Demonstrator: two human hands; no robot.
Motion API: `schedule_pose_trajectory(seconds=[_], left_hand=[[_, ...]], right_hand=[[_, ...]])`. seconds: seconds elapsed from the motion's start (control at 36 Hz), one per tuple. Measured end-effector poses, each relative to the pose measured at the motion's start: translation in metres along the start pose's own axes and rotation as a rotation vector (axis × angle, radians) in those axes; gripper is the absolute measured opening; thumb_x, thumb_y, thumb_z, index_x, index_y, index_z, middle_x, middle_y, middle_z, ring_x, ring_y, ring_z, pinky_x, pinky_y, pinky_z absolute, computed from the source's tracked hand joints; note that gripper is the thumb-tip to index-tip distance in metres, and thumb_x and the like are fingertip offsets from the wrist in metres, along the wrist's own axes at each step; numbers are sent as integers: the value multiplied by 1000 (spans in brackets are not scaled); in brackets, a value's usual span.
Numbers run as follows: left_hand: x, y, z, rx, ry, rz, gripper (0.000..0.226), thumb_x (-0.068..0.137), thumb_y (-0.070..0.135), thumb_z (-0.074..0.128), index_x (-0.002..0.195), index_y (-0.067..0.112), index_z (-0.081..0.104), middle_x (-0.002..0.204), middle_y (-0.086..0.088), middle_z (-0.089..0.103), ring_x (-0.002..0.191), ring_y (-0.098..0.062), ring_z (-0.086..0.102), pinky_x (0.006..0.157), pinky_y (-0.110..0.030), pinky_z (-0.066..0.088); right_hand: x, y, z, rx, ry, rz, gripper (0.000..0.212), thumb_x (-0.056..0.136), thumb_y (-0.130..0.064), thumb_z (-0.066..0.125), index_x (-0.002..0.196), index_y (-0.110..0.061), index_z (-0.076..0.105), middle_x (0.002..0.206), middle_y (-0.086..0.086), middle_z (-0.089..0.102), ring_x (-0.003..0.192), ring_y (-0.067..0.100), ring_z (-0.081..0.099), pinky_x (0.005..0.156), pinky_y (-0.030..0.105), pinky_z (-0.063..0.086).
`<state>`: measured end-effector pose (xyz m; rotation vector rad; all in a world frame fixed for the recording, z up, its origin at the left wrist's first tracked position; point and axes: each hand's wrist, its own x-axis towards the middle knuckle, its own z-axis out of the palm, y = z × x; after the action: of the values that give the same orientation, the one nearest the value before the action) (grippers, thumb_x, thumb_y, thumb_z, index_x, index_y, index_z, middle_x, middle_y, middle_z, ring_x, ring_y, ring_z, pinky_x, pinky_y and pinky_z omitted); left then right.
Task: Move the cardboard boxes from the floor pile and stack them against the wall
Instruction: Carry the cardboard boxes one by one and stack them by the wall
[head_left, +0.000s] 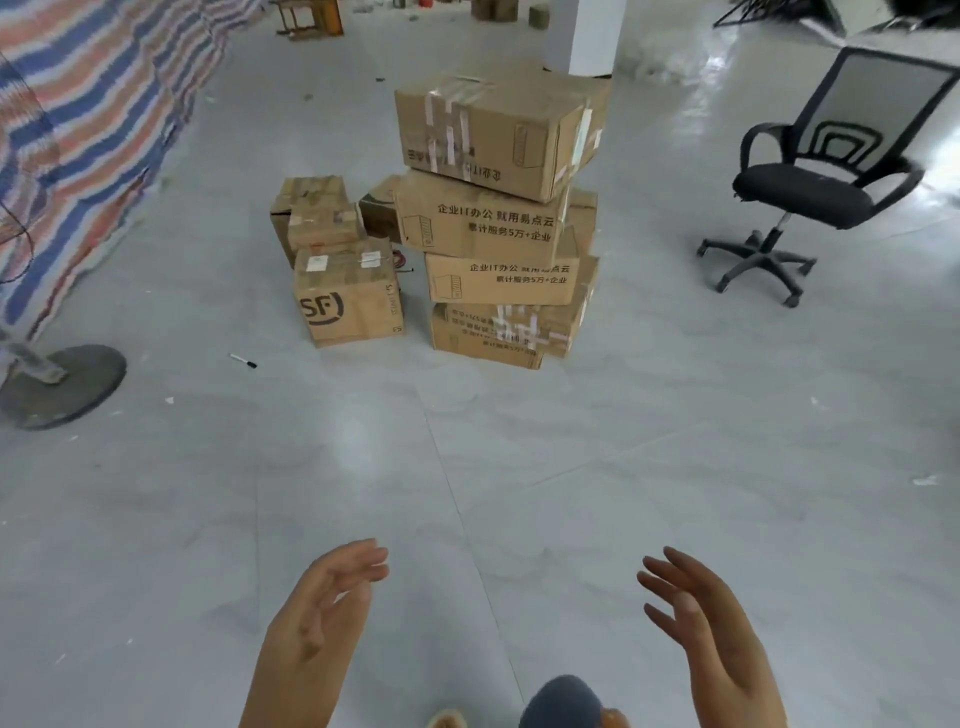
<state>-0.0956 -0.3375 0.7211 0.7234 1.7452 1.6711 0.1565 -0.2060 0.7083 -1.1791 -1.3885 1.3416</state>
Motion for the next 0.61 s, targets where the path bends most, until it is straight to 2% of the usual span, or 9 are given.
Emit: schedule_pose_trajectory(seconds=[0.06,0.11,0.22,0.31,0.36,0.42,0.5,0.56,0.61], left_hand=[[29,0,13,41,-39,16,62,53,77,71,98,34,73,102,-1,72,97,-20,67,92,-33,49],[59,-4,26,47,-52,6,42,61,64,70,96,42,71,101,1,72,95,-18,68,92,-35,49],[120,-6,61,44,-27,17,50,59,75,68,96,41,71,99,2,72,93,-17,69,90,-32,50],[169,-1,92,50,5,59,26,72,52,67,95,41,71,98,2,72,92,-16,69,91,-33,50],[202,5,113,41,27,77,29,73,58,71,96,40,72,98,1,72,92,-17,69,90,-28,52],[231,13,132,18,50,92,14,82,40,69,95,39,73,96,-1,73,91,-20,69,88,-24,52],[272,18,155,39,77,111,15,86,27,69,94,40,73,98,-1,72,92,-20,69,89,-26,51],[293,19,163,36,90,81,14,80,39,68,94,41,72,99,0,72,92,-18,69,90,-28,51],[309,18,167,26,104,54,30,65,52,64,92,43,72,99,2,73,93,-16,69,91,-30,51]], right_hand=[[27,2,2,-12,30,13,60,56,-86,62,102,-48,68,110,-6,71,98,13,69,83,36,55],[58,6,3,2,47,24,65,52,-89,61,102,-48,68,110,-6,71,98,12,69,83,36,55],[134,12,6,13,54,24,71,51,-89,61,102,-41,70,110,-6,71,98,12,69,83,36,55],[201,8,4,-15,40,14,86,52,-89,60,108,-24,66,111,-4,71,101,14,68,85,36,55],[245,-2,3,-26,22,-1,82,55,-88,59,108,-26,67,112,-2,70,102,15,68,85,36,55],[287,-14,6,-25,0,-14,70,60,-86,59,108,-36,68,113,-2,70,102,14,68,84,34,55],[343,-21,9,-43,-56,-25,32,85,-50,56,107,-31,67,110,-7,70,104,14,67,86,34,54],[373,-21,12,-72,-86,-20,27,89,-28,46,112,-27,61,110,-12,70,104,11,66,88,34,52],[396,-21,17,-84,-85,-21,26,93,-19,44,112,-25,60,111,-12,69,103,9,67,88,35,52]])
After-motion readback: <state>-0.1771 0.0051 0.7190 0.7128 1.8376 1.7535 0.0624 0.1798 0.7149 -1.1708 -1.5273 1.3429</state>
